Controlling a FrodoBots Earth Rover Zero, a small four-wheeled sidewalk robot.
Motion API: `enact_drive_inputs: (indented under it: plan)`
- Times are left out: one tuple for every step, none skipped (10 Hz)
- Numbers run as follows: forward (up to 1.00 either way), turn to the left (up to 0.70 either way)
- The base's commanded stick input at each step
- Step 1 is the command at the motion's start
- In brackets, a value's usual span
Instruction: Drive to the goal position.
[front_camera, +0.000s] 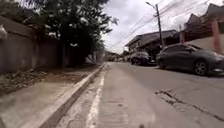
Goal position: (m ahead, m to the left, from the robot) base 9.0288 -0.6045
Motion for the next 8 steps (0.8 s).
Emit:
enact_drive_inputs:
  plan:
    - [0.7, 0.0]
    - [0.7, 0.0]
    - [0.7, 0.0]
    - [0.7, 0.0]
    - [0.7, 0.0]
    - [0.7, 0.0]
    - [0.7, 0.0]
    - [0.7, 0.0]
